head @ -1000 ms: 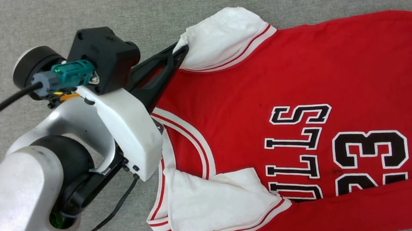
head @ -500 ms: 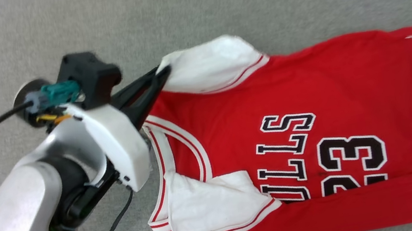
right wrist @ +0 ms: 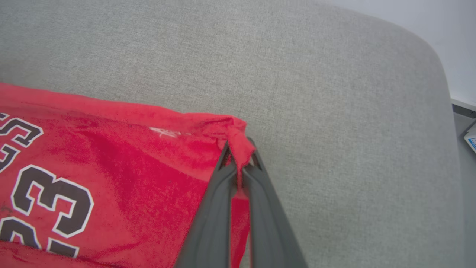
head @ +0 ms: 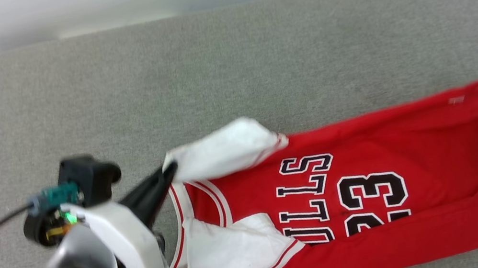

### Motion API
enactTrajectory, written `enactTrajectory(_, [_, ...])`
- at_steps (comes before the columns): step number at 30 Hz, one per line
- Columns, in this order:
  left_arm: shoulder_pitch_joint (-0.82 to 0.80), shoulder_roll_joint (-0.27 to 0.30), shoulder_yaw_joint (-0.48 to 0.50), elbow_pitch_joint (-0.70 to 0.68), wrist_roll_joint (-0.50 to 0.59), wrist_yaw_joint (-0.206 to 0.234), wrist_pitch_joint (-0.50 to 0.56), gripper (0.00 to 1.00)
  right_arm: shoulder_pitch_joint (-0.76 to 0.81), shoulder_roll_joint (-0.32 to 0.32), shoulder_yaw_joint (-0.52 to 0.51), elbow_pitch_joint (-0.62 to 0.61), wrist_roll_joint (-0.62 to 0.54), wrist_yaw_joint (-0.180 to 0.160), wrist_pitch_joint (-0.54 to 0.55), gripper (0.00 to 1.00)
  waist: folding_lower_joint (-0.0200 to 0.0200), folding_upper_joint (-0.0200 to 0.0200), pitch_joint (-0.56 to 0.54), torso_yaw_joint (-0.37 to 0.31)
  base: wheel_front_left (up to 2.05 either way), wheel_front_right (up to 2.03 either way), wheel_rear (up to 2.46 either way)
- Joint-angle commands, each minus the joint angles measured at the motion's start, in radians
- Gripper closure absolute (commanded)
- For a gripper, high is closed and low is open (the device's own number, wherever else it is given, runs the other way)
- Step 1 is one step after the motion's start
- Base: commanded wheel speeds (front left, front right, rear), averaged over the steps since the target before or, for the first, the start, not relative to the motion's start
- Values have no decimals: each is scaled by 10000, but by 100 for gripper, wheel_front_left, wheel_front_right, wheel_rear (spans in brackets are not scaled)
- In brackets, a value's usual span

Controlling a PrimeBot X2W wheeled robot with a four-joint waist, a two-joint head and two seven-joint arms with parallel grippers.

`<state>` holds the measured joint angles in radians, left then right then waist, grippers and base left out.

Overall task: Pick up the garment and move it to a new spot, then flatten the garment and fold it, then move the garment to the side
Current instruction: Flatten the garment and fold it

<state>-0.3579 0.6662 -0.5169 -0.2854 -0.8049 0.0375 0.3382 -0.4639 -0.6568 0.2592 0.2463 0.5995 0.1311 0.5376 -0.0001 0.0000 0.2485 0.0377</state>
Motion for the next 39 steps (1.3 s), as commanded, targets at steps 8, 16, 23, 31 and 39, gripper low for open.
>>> enactTrajectory(8, [2264, 289, -70, -2, -424, 431, -622, 100, 2237, 357, -481, -873, 48, -7, -105, 100, 1, 0, -554, -177, 0, 0, 0])
enactTrajectory(16, [3314, 280, -609, 476, -615, 178, -625, 100, 3217, 176, -221, -1024, -59, -7, -121, 100, 1, 0, -457, -162, 0, 0, 0])
enactTrajectory(23, [2943, -21, -1162, 1645, -235, -145, -542, 100, 3315, -117, 39, -633, -562, -7, -147, 100, 1, 0, -329, -111, 0, 0, 0])
enactTrajectory(31, [2393, -400, -1715, 2878, 299, -585, -647, 100, 3200, -187, 416, -292, -657, -7, -224, 100, 1, 0, -222, -62, 0, 0, 0])
enactTrajectory(39, [2188, -648, -1895, 3487, 636, -757, -1108, 0, 3127, -122, 804, -226, -338, -6, -436, 0, 1, 0, -470, -118, 0, 0, 0])
